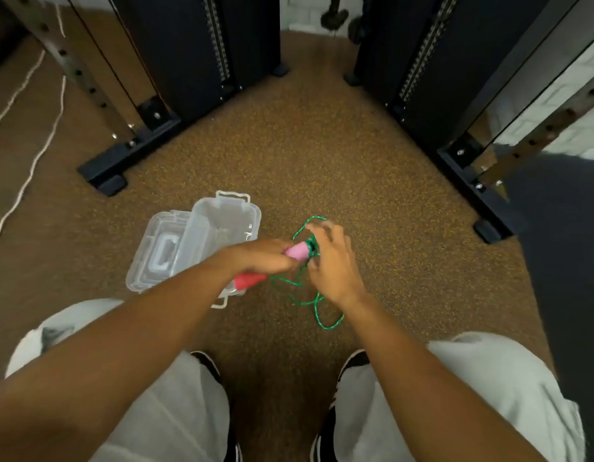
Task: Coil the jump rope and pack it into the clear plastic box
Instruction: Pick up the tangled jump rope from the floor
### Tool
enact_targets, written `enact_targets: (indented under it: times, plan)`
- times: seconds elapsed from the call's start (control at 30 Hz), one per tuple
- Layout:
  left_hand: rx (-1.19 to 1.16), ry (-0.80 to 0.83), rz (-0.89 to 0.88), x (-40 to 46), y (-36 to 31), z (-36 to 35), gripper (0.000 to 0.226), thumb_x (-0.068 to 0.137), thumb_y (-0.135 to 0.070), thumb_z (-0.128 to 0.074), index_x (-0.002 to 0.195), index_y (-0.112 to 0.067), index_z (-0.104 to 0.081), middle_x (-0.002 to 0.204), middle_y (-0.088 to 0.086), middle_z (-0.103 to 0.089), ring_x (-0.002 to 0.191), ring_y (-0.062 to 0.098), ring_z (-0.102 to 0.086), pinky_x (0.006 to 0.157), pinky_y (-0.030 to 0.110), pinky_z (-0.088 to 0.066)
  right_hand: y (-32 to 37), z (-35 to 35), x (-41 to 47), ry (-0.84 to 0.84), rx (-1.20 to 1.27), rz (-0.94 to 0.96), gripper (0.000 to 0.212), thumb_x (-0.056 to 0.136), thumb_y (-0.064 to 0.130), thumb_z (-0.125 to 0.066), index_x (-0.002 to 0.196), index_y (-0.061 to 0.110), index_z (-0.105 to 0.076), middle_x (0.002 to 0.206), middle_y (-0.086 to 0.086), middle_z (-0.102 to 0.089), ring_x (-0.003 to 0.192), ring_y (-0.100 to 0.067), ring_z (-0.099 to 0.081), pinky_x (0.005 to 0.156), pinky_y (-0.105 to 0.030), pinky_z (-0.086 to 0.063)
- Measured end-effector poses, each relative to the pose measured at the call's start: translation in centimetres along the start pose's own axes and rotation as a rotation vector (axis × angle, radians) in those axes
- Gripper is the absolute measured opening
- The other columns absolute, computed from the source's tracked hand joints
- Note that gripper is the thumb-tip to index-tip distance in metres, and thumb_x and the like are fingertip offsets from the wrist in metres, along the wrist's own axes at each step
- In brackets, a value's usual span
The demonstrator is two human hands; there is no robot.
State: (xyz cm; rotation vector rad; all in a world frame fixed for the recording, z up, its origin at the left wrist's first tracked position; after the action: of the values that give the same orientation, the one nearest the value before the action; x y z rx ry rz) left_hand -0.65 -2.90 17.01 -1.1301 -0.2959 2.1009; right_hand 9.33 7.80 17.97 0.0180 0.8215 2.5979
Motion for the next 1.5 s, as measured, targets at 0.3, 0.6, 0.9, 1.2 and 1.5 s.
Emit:
enact_targets:
  times: [0.3,0.6,0.9,1.2,1.5]
  plan:
    - [0.065,-0.336,-0.196,-8.2,-1.3,1.5,0.037,0.098,-0.05,-0.054,0.127,-0.03,-0.045,0.103,0.012,-0.07,0.095,0.036,-0.068,0.074,0.038,-0.051,4.3,1.3,-4.5,0.112,0.643,-0.273,0.05,0.077,0.026,-0.071,0.124,0.033,-0.056,0.12,-0.003,-0.072,0.116,-0.027,-0.067,0.1,-0.039,-0.051]
    - [0.062,-0.456,-0.36,-10.6,-1.8,-0.6,0.089,0.087,-0.008,-0.069,0.159,-0.029,-0.021,0.15,0.014,-0.051,0.127,0.032,-0.056,0.098,0.033,-0.046,5.2,2.9,-4.7,-0.077,0.795,-0.153,0.022,0.091,0.015,-0.074,0.111,0.021,-0.07,0.11,-0.007,-0.077,0.097,-0.013,-0.068,0.093,-0.033,-0.053]
    - [0.111,-0.324,0.034,-11.1,3.9,-1.2,0.059,0.086,-0.026,-0.073,0.135,-0.019,-0.041,0.123,0.011,-0.06,0.11,0.033,-0.061,0.089,0.038,-0.051,4.5,6.2,-4.3,-0.327,0.986,-0.196,0.023,0.091,0.011,-0.075,0.113,0.01,-0.069,0.091,0.001,-0.069,0.082,-0.006,-0.062,0.075,-0.015,-0.05]
    - [-0.156,-0.646,-0.384,-13.9,-2.3,1.9,0.05,0.089,-0.041,-0.07,0.134,-0.027,-0.054,0.125,-0.002,-0.066,0.112,0.014,-0.062,0.098,0.038,-0.051,6.5,4.6,-4.0,-0.139,0.998,-0.164,0.021,0.093,0.018,-0.073,0.111,0.007,-0.069,0.108,-0.022,-0.074,0.081,-0.019,-0.065,0.054,-0.029,-0.051]
    - [-0.089,-0.526,-0.231,-14.6,-0.6,3.2,0.068,0.095,-0.016,-0.062,0.155,-0.033,-0.034,0.125,0.0,-0.056,0.096,0.014,-0.061,0.078,0.019,-0.044,4.1,10.2,-4.3,-0.44,0.465,-0.255,0.025,0.095,0.043,-0.066,0.089,0.02,-0.074,0.073,0.009,-0.069,0.062,-0.015,-0.06,0.065,-0.032,-0.052]
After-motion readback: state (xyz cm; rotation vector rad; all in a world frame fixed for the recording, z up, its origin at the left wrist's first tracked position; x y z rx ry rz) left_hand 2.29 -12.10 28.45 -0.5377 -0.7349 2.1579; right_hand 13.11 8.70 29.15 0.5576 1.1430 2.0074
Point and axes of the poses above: each hand's wrist, its own x-axis towards the middle knuckle, its own z-axis out of the back of the hand, y = z × x, the point moved 5 cm from there along x, towards the middle knuckle
